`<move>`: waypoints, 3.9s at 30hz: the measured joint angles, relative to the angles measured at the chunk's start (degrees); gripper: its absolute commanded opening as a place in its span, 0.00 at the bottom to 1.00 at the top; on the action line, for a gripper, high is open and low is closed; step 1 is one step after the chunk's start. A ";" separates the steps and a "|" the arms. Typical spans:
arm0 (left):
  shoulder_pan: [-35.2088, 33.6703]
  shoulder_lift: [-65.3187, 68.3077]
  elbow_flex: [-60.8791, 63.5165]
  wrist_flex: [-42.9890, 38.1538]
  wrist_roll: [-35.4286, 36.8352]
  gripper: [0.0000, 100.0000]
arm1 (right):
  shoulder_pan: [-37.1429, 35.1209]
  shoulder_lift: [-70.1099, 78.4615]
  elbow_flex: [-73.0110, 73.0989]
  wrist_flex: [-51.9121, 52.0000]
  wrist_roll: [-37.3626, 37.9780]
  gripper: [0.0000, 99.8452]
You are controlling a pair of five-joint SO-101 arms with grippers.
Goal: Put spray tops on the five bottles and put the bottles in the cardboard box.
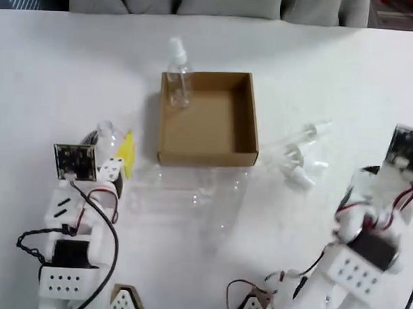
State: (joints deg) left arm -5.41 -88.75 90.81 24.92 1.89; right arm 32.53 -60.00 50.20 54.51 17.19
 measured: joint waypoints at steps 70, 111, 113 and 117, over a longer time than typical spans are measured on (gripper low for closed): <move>-0.09 0.00 2.29 0.00 0.00 0.02 | -18.37 113.85 -94.51 13.19 -47.21 0.14; 13.80 0.00 -4.31 -6.07 0.00 0.02 | -10.20 96.53 -129.14 43.43 -36.48 0.02; 15.82 0.00 -5.63 -6.07 0.00 0.02 | -10.11 91.08 -123.25 43.43 -36.48 0.02; 20.31 -0.09 -6.68 -6.07 0.00 0.02 | -10.37 78.86 -111.82 43.43 -36.48 0.02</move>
State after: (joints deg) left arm 14.90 -88.84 84.13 18.86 1.89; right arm 22.15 18.86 -61.63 97.93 -19.30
